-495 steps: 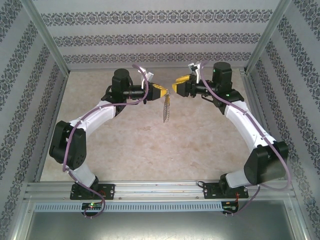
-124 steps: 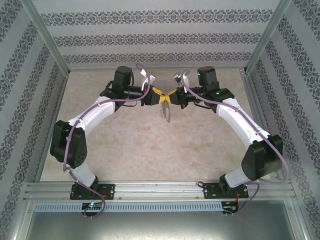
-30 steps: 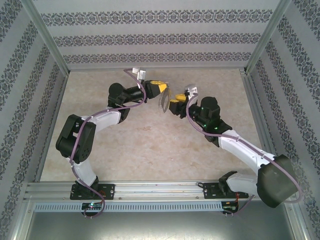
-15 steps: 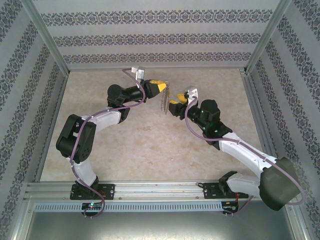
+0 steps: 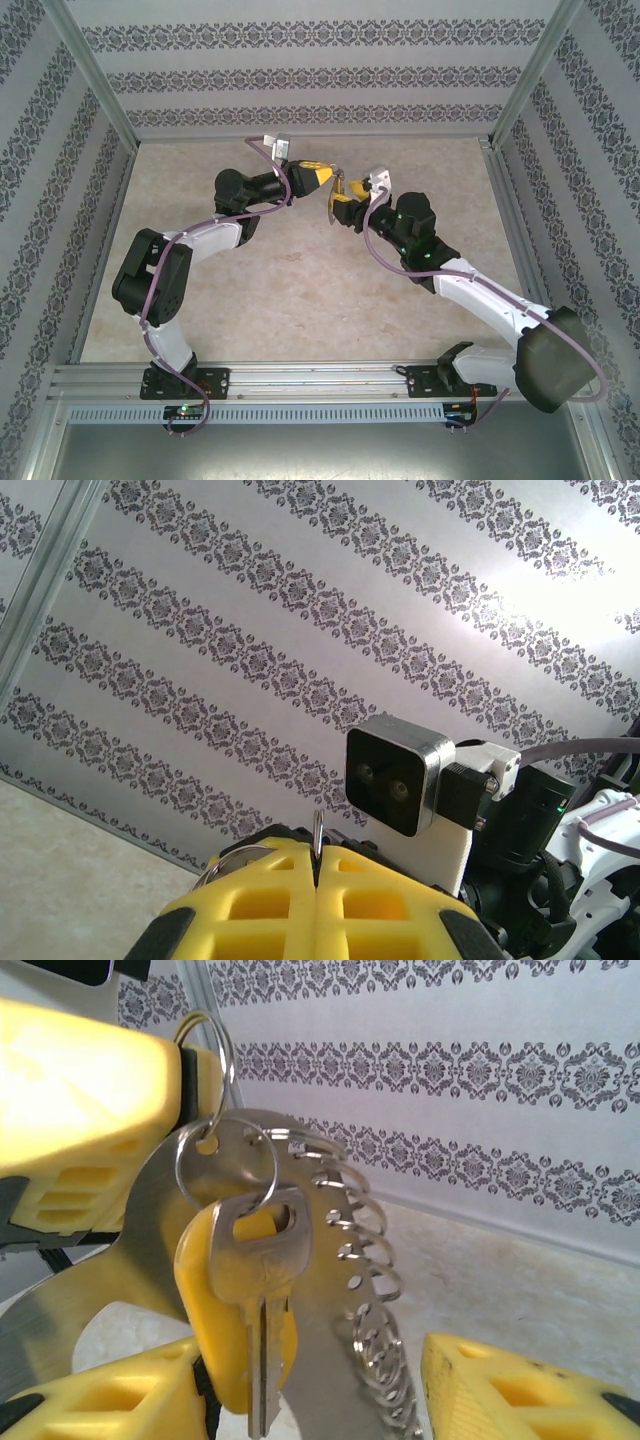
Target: Put the keys on the keyring
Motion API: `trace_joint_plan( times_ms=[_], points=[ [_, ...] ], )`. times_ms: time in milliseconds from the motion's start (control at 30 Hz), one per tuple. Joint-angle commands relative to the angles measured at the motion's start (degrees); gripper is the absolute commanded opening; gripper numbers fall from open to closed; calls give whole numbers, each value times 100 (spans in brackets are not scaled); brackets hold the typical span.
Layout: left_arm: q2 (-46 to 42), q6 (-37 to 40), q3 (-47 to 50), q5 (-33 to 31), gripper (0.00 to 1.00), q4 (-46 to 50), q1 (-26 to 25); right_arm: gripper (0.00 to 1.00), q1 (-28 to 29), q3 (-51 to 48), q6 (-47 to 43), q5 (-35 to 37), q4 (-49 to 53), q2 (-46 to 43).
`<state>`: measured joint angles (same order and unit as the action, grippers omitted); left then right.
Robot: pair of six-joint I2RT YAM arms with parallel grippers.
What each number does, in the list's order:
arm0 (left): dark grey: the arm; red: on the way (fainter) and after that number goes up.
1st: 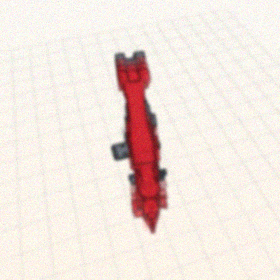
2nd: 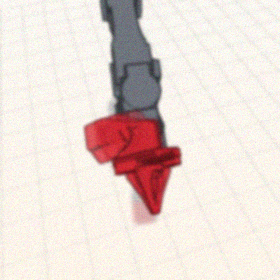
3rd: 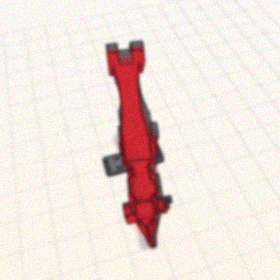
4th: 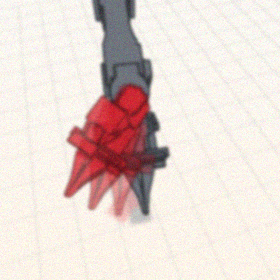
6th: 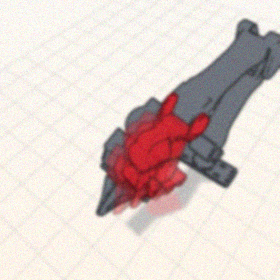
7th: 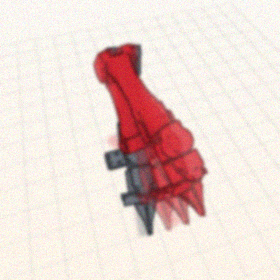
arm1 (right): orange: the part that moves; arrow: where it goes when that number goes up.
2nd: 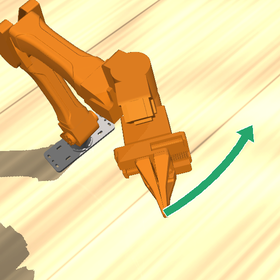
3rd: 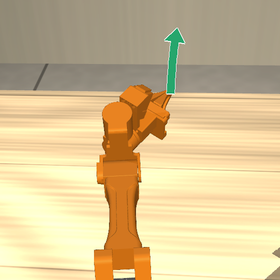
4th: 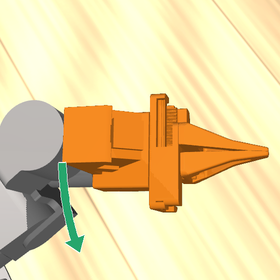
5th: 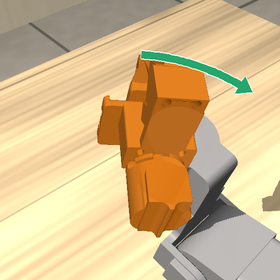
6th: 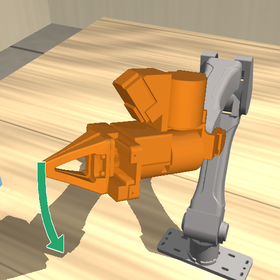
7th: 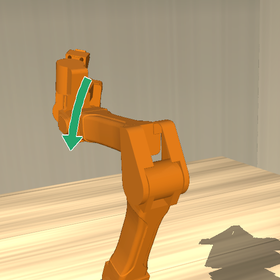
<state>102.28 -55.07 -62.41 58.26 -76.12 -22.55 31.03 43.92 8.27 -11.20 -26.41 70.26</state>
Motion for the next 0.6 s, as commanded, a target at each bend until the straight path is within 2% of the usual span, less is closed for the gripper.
trace_joint_plan(
  times_ms=[0, 300, 400, 467, 567],
  points=[
    [-15, -92, 8, 89, 0, -527, -61, 52, 53, 243, -203, 157, -123, 37],
    [11, -117, -35, 119, 0, -536, -57, 44, 50, 253, -373, 351, -30, -40],
    [7, -118, -39, 116, 0, -534, -57, 37, 52, 241, -397, 349, -35, -56],
    [11, -119, -27, 124, 0, -529, -57, 38, 53, 248, -407, 340, -52, -72],
    [9, -118, -20, 133, 0, -536, -57, 46, 48, 270, -427, 313, -45, -98]
  ],
)
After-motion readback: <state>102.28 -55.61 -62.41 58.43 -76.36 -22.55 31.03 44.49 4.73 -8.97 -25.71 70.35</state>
